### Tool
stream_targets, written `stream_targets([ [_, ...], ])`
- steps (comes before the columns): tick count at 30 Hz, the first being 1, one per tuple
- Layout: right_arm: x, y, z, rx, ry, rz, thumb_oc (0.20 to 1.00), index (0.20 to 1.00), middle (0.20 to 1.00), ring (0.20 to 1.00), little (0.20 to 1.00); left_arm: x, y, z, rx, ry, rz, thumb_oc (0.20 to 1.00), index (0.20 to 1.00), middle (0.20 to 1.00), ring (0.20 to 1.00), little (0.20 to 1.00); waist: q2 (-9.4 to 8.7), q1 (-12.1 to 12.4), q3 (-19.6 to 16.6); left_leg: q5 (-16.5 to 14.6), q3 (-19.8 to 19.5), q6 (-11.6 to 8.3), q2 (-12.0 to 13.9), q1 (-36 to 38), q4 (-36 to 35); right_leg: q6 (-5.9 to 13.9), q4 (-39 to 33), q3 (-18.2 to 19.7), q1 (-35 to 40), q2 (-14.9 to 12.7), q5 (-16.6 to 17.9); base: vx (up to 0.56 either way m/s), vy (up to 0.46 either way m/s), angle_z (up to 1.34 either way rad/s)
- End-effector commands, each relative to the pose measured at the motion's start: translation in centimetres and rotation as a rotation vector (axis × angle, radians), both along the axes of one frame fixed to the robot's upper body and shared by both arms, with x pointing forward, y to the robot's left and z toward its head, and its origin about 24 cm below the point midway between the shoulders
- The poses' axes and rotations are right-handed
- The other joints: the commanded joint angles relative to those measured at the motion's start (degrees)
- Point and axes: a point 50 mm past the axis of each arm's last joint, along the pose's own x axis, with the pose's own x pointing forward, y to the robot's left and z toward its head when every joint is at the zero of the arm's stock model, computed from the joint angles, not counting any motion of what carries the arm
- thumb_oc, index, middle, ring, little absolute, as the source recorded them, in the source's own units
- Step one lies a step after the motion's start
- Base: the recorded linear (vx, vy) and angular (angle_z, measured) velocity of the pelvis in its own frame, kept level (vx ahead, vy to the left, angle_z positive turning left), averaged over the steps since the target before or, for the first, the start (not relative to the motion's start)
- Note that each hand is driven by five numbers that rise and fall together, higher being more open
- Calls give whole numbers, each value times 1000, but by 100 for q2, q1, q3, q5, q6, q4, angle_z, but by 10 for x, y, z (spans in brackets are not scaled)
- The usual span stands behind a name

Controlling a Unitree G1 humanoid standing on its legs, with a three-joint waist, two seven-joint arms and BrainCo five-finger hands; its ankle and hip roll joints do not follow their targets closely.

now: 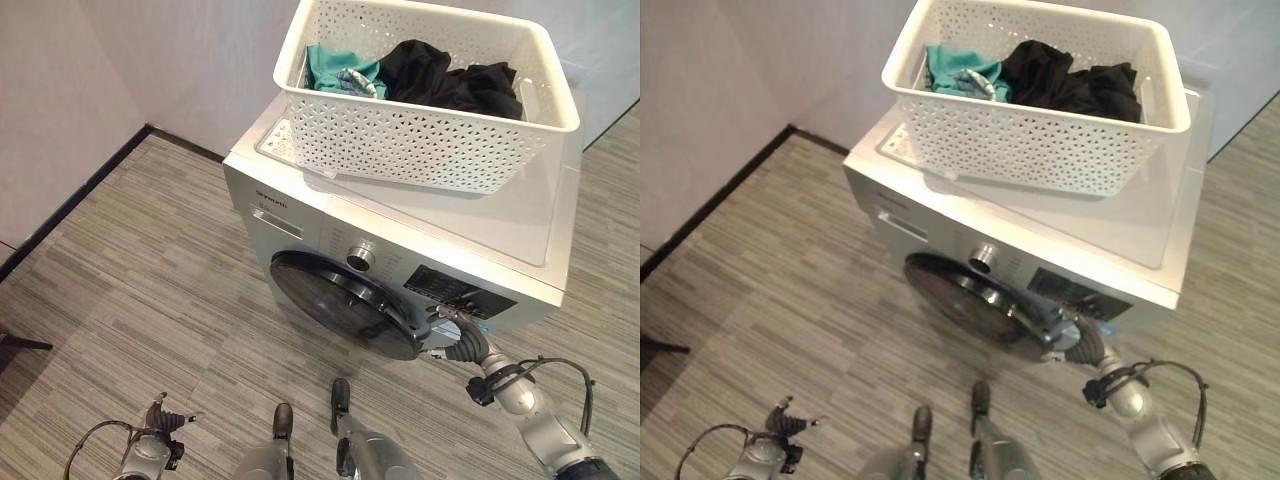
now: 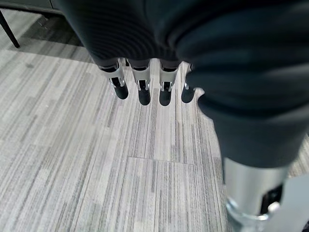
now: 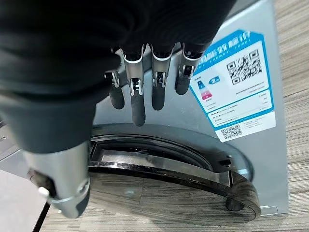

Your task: Grab the laundry basket,head to the washer,open it,put in the laundry and shut it.

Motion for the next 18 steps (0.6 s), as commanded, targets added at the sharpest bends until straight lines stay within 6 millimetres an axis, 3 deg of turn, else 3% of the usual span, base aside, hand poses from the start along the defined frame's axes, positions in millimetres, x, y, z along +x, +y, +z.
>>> stream_targets([
  [1, 25, 12, 24, 84, -133, -6, 1000, 1000, 1000, 1000, 1000, 20, 9, 13, 61, -55, -3, 1000, 1000, 1000, 1000, 1000, -60, 105, 78, 216, -3, 122, -170, -435, 234, 277, 492, 211, 387, -157, -776, -34, 24, 6],
  [4, 45, 33, 13, 117, -51, 44, 1000, 1000, 1000, 1000, 1000, 32, -5, 12, 37, -73, -47, 1000, 1000, 1000, 1000, 1000, -41, 214, 134, 220, 2, 142, -173, -615, 324, 267, 421, 295, 267, -159, -702, -3, 5, 1],
  [8, 50, 54, 10, 159, 1, 130, 1000, 1000, 1000, 1000, 1000, 39, -8, 16, 37, -93, -76, 1000, 1000, 1000, 1000, 1000, -53, 264, 119, 213, -10, 139, -171, -636, 357, 251, 425, 309, 283, -159, -714, 12, -2, -2],
  [18, 30, 115, 20, 233, 58, 479, 1000, 1000, 1000, 1000, 1000, 39, 3, 22, 57, -113, -49, 1000, 1000, 1000, 1000, 1000, -91, 313, 54, 287, -169, 50, -124, -474, 229, 207, 582, 176, 386, -139, -896, 5, -25, 4],
])
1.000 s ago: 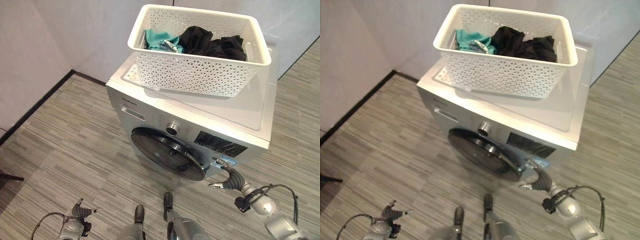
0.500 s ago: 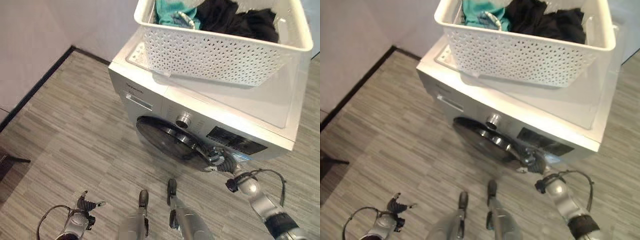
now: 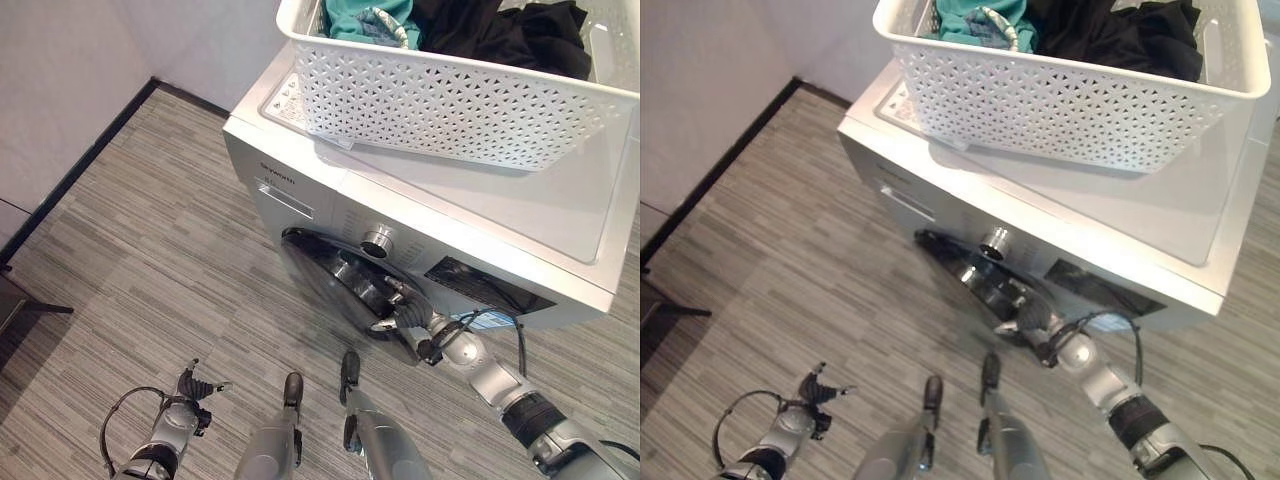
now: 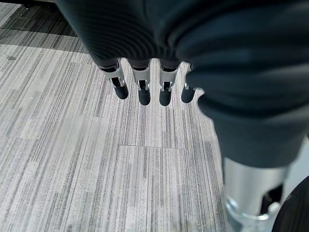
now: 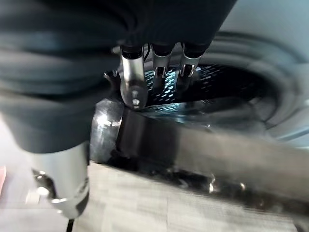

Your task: Grab the laundry basket,head to the washer,open it,put in the laundry and shut it.

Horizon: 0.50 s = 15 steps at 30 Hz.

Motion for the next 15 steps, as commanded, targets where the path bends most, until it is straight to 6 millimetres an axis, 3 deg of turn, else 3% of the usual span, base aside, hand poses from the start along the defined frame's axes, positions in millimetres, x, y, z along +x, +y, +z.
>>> stream_targets([
  [1, -14, 43, 11, 146, -23, 184, 1000, 1000, 1000, 1000, 1000, -4, 35, 14, 92, -25, 50, 1000, 1000, 1000, 1000, 1000, -227, 128, -309, 227, -107, 21, -129, -437, 231, 264, 644, 205, 400, -144, -1009, 0, -51, 30],
  [11, -17, 81, -1, 140, 28, 273, 1000, 1000, 1000, 1000, 1000, -20, 44, 9, 107, 26, 85, 1000, 1000, 1000, 1000, 1000, -88, 372, -284, 420, -618, -184, -177, -599, 460, 102, 866, -365, 498, -98, -1312, -63, -76, 34],
  [15, -13, 92, -9, 136, 52, 260, 1000, 1000, 1000, 1000, 1000, -21, 39, 7, 88, 18, 71, 1000, 1000, 1000, 1000, 1000, 99, 513, -204, 619, -808, -353, -179, -843, 618, 21, 838, -694, 545, -90, -1370, -118, -74, 51],
])
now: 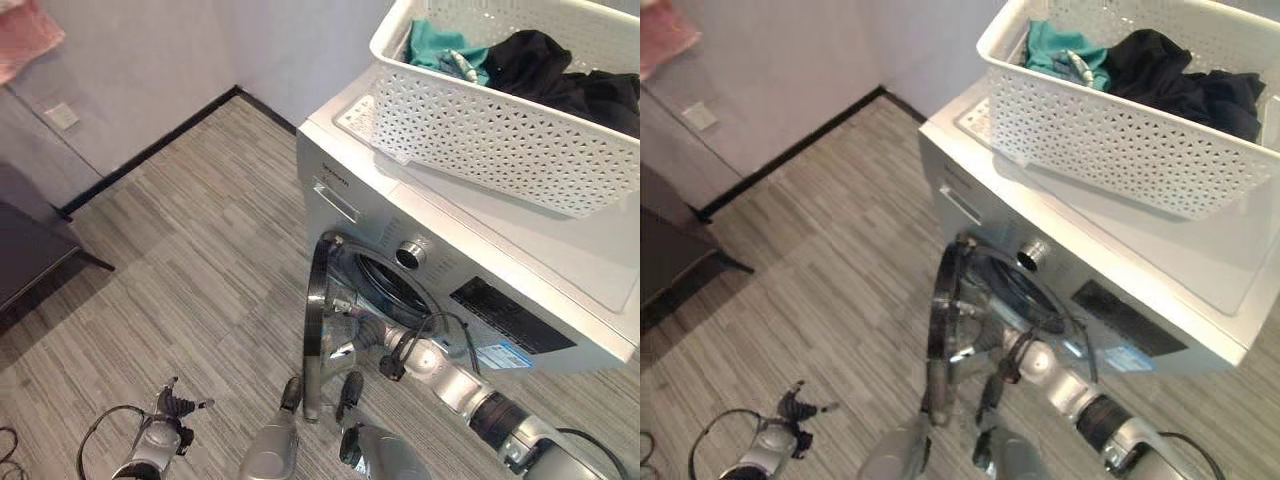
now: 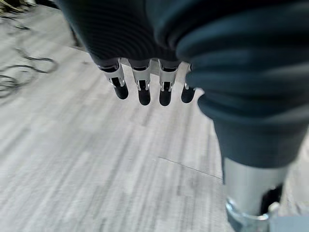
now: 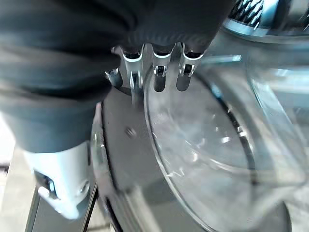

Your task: Grab the laundry basket,head to the washer,open it,put in the laundry and shut it.

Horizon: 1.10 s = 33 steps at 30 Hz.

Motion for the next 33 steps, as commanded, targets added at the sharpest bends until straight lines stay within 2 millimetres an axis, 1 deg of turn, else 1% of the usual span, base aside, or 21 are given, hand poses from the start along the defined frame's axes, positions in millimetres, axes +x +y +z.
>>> stream_targets([
  [1, -3, 26, -1, 92, 10, 15, 1000, 1000, 1000, 1000, 1000, 9, 14, 13, 41, -65, 5, 1000, 1000, 1000, 1000, 1000, -46, 106, -80, 632, 215, -84, -378, -710, 433, 355, 556, 241, 376, -222, -1054, -75, -36, 76],
  [2, -3, 26, -1, 93, 9, 16, 1000, 1000, 1000, 1000, 1000, 9, 14, 13, 41, -65, 5, 1000, 1000, 1000, 1000, 1000, -46, 99, -81, 633, 209, -85, -379, -710, 433, 354, 554, 236, 379, -221, -1053, -61, -38, 79],
  [4, 2, 29, -7, 84, 20, -26, 1000, 1000, 1000, 1000, 1000, 6, 12, 13, 36, -72, 7, 1000, 1000, 1000, 1000, 1000, 43, 188, -74, 649, 169, -102, -385, -717, 453, 325, 542, 179, 427, -208, -1084, -26, -16, 41],
  [6, 12, 29, -8, 63, -25, -92, 1000, 1000, 1000, 1000, 1000, 12, 9, 18, 26, -136, 6, 1000, 1000, 1000, 1000, 1000, 173, 238, -111, 692, 142, -90, -380, -738, 467, 311, 527, 177, 467, -187, -1077, -7, 22, 14],
  [7, 12, 29, -8, 69, -18, -105, 1000, 1000, 1000, 1000, 1000, 15, 9, 21, 24, -159, 1, 1000, 1000, 1000, 1000, 1000, 184, 240, -117, 685, 144, -85, -383, -731, 479, 310, 531, 189, 476, -190, -1076, 34, 19, 7],
  [9, 15, 18, -8, 67, -34, -147, 1000, 1000, 1000, 1000, 1000, 21, 8, 40, -6, -278, -58, 1000, 1000, 1000, 1000, 1000, 225, 296, -130, 640, 131, -40, -403, -660, 446, 327, 589, 249, 491, -200, -1101, 46, 27, 25],
  [10, 15, 7, -10, 71, -29, -182, 1000, 1000, 1000, 1000, 1000, 20, 14, 55, 1, -330, -113, 1000, 1000, 1000, 1000, 1000, 247, 288, -177, 653, 135, -7, -399, -633, 363, 350, 602, 260, 454, -211, -1075, 52, 45, -7],
  [11, 14, -1, -12, 83, -17, -212, 1000, 1000, 1000, 1000, 1000, 20, 18, 62, -4, -353, -131, 1000, 1000, 1000, 1000, 1000, 248, 276, -186, 641, 168, 11, -397, -590, 324, 367, 603, 287, 458, -220, -1069, 68, 71, -32],
  [12, 8, -18, -18, 81, 7, -256, 1000, 1000, 1000, 1000, 1000, 19, 24, 71, -27, -378, -134, 1000, 1000, 1000, 1000, 1000, 257, 231, -217, 622, 226, 34, -400, -549, 277, 395, 588, 311, 459, -247, -1054, 48, 53, -29],
  [13, 8, -18, -18, 80, 7, -256, 1000, 1000, 1000, 1000, 1000, 19, 24, 71, -28, -377, -134, 1000, 1000, 1000, 1000, 1000, 257, 233, -225, 624, 226, 34, -400, -553, 274, 396, 585, 311, 455, -247, -1051, 45, 58, 55],
  [16, -4, -50, -29, 46, 45, -320, 1000, 1000, 1000, 1000, 1000, 22, 27, 83, -81, -410, -181, 1000, 1000, 1000, 1000, 1000, 276, 126, -283, 552, 314, 84, -415, -494, 262, 445, 574, 384, 467, -301, -1029, 57, 63, 10],
  [17, -8, -61, -31, 38, 56, -347, 1000, 1000, 1000, 1000, 1000, 20, 26, 84, -102, -401, -206, 1000, 1000, 1000, 1000, 1000, 278, 78, -305, 521, 350, 106, -417, -466, 261, 463, 572, 425, 475, -316, -1019, 82, 76, -16],
  [18, -13, -70, -33, 35, 68, -363, 1000, 1000, 1000, 1000, 1000, 21, 26, 87, -113, -404, -223, 1000, 1000, 1000, 1000, 1000, 269, 46, -327, 490, 394, 127, -410, -426, 249, 477, 566, 468, 485, -326, -1012, 62, 55, -14],
  [19, -13, -70, -34, 35, 69, -364, 1000, 1000, 1000, 1000, 1000, 20, 26, 86, -114, -403, -224, 1000, 1000, 1000, 1000, 1000, 268, 61, -329, 487, 406, 128, -408, -419, 245, 477, 566, 479, 488, -325, -1011, 60, 62, -37],
  [21, -29, -94, -40, 25, 102, -414, 1000, 1000, 1000, 1000, 1000, 16, 29, 88, -144, -387, -245, 1000, 1000, 1000, 1000, 1000, 237, -36, -382, 383, 548, 196, -426, -305, 227, 543, 513, 649, 517, -353, -958, 92, 101, -52],
  [22, -36, -101, -43, 21, 121, -431, 1000, 1000, 1000, 1000, 1000, 14, 31, 90, -148, -390, -246, 1000, 1000, 1000, 1000, 1000, 223, -74, -406, 354, 604, 215, -432, -273, 211, 564, 487, 707, 527, -355, -943, 132, 103, -76],
  [23, -48, -115, -50, 12, 157, -473, 1000, 1000, 1000, 1000, 1000, 8, 35, 91, -160, -394, -229, 1000, 1000, 1000, 1000, 1000, 200, -93, -453, 318, 703, 242, -434, -215, 178, 595, 448, 777, 555, -374, -912, 85, 54, -69],
  [24, -48, -115, -50, 12, 157, -473, 1000, 1000, 1000, 1000, 1000, 8, 35, 91, -160, -394, -229, 1000, 1000, 1000, 1000, 1000, 200, -93, -453, 318, 703, 242, -434, -215, 178, 595, 448, 777, 555, -374, -912, 130, 99, -60],
  [25, -68, -134, -62, -2, 227, -532, 1000, 1000, 1000, 1000, 1000, 10, 35, 87, -212, -391, -206, 1000, 1000, 1000, 1000, 1000, 201, -240, -511, 291, 823, 247, -438, -136, 76, 633, 355, 826, 591, -408, -882, 90, 87, -24],
  [28, -78, -146, -66, 16, 263, -589, 1000, 1000, 1000, 1000, 1000, 17, 31, 84, -207, -372, -232, 1000, 1000, 1000, 1000, 1000, 174, -361, -536, 281, 928, 265, -411, -94, -49, 663, 267, 902, 579, -406, -843, 65, 84, -7],
  [33, -83, -164, -63, 37, 260, -684, 1000, 1000, 1000, 1000, 1000, 38, 23, 80, -169, -364, -236, 1000, 1000, 1000, 1000, 1000, -1, -659, -453, 257, 1241, 313, -341, -138, -183, 710, 232, 1218, 368, -364, -721, 8, 65, -24],
])
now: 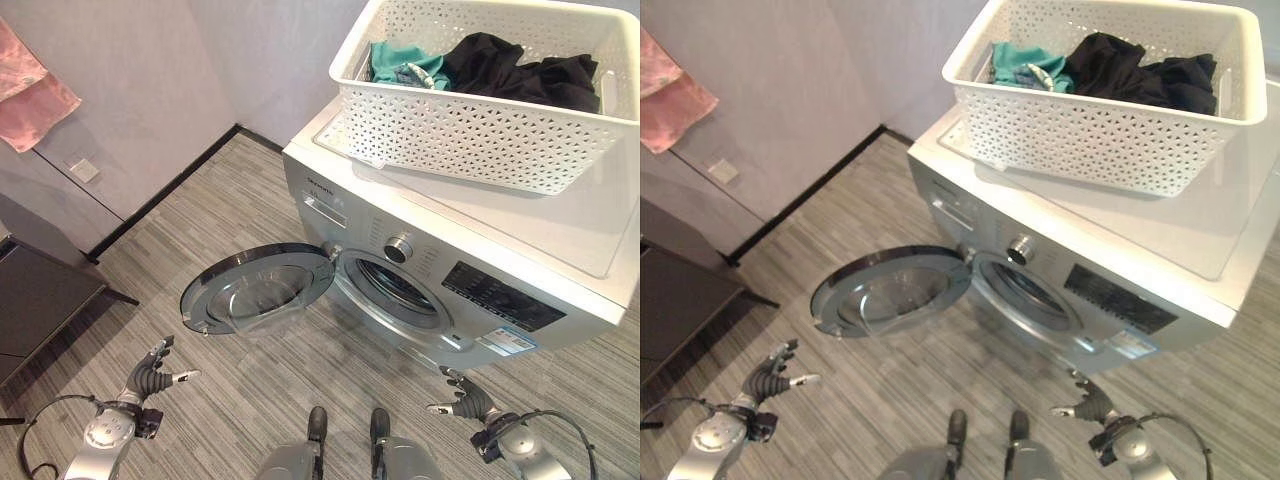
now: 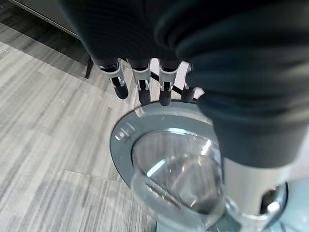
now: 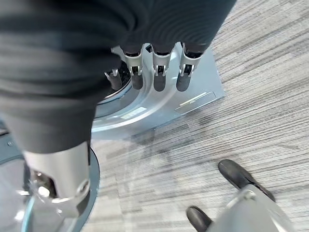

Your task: Grab the laundry basket,head to the washer,open it,put in the laundry and shut it.

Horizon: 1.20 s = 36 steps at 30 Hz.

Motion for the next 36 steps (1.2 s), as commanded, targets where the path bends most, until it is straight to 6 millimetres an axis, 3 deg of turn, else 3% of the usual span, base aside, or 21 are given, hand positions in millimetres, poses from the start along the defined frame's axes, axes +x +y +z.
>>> stream_targets([
  [1, 15, 8, 10, 61, -79, -8, 1000, 1000, 1000, 1000, 1000, 12, 6, 7, 57, -27, 11, 1000, 1000, 1000, 1000, 1000, -424, -94, 95, 384, 116, 17, -245, -385, -180, 399, -1018, -198, 605, -220, 385, 4, 37, -73],
  [5, 6, -16, 2, 43, -46, -168, 1000, 1000, 1000, 1000, 1000, 32, 8, 5, 111, 1, 44, 1000, 1000, 1000, 1000, 1000, -648, -300, 153, 344, 405, 58, -174, -388, -282, 441, -1115, 93, 464, -151, 547, 11, 56, -36],
  [9, 6, -23, 2, 31, -50, -211, 1000, 1000, 1000, 1000, 1000, 41, 10, 9, 129, -10, 65, 1000, 1000, 1000, 1000, 1000, -724, -337, 170, 362, 468, 60, -140, -418, -337, 448, -1156, 167, 401, -129, 601, -19, 14, -66],
  [10, 13, -27, 5, 39, -85, -274, 1000, 1000, 1000, 1000, 1000, 59, 14, 17, 173, -27, 121, 1000, 1000, 1000, 1000, 1000, -852, -435, 224, 409, 541, 43, -84, -495, -417, 460, -1212, 238, 268, -80, 687, -49, 11, -19],
  [13, 20, -23, 8, 69, -125, -313, 1000, 1000, 1000, 1000, 1000, 73, 22, 28, 248, -44, 179, 1000, 1000, 1000, 1000, 1000, -957, -485, 270, 471, 573, 15, -46, -581, -470, 462, -1276, 264, 188, -52, 771, -21, -3, -3],
  [18, 19, -17, 10, 109, -158, -327, 1000, 1000, 1000, 1000, 1000, 74, 34, 31, 348, -24, 251, 1000, 1000, 1000, 1000, 1000, -1047, -564, 279, 475, 613, -8, -22, -626, -470, 455, -1331, 334, 133, -41, 837, -3, -1, -5],
  [26, 2, -29, 12, 92, -170, -368, 1000, 1000, 1000, 1000, 1000, 53, 45, 16, 443, 73, 310, 1000, 1000, 1000, 1000, 1000, -1005, -634, 78, 436, 634, -70, -2, -542, -470, 462, -1355, 329, 220, -63, 820, 22, -9, -3],
  [29, -3, -39, 19, 83, -189, -381, 1000, 1000, 1000, 1000, 1000, 43, 45, 6, 393, 93, 346, 1000, 1000, 1000, 1000, 1000, -962, -672, -63, 423, 627, -100, -8, -457, -470, 469, -1380, 284, 333, -86, 810, 63, -33, -5],
  [31, -14, -66, 38, -73, -177, -292, 1000, 1000, 1000, 1000, 1000, 21, 38, -13, 311, 124, 346, 1000, 1000, 1000, 1000, 1000, -917, -692, -254, 407, 623, -117, -21, -282, -470, 477, -1376, 259, 507, -108, 803, 109, -35, 14],
  [32, -15, -66, 38, -75, -175, -292, 1000, 1000, 1000, 1000, 1000, 20, 37, -14, 310, 126, 345, 1000, 1000, 1000, 1000, 1000, -910, -693, -255, 405, 622, -117, -21, -275, -470, 477, -1379, 258, 516, -107, 803, 74, -45, 14],
  [33, -25, -91, 47, -193, -140, -298, 1000, 1000, 1000, 1000, 1000, 7, 34, -23, 278, 151, 323, 1000, 1000, 1000, 1000, 1000, -901, -695, -345, 388, 615, -115, -28, -179, -470, 491, -1383, 240, 611, -119, 801, 69, -35, 10],
  [36, -32, -126, 76, -279, -177, -366, 1000, 1000, 1000, 1000, 1000, -16, 28, -39, 215, 213, 337, 1000, 1000, 1000, 1000, 1000, -883, -722, -504, 357, 627, -119, -30, -21, -470, 507, -1390, 248, 766, -138, 796, 73, -16, 1],
])
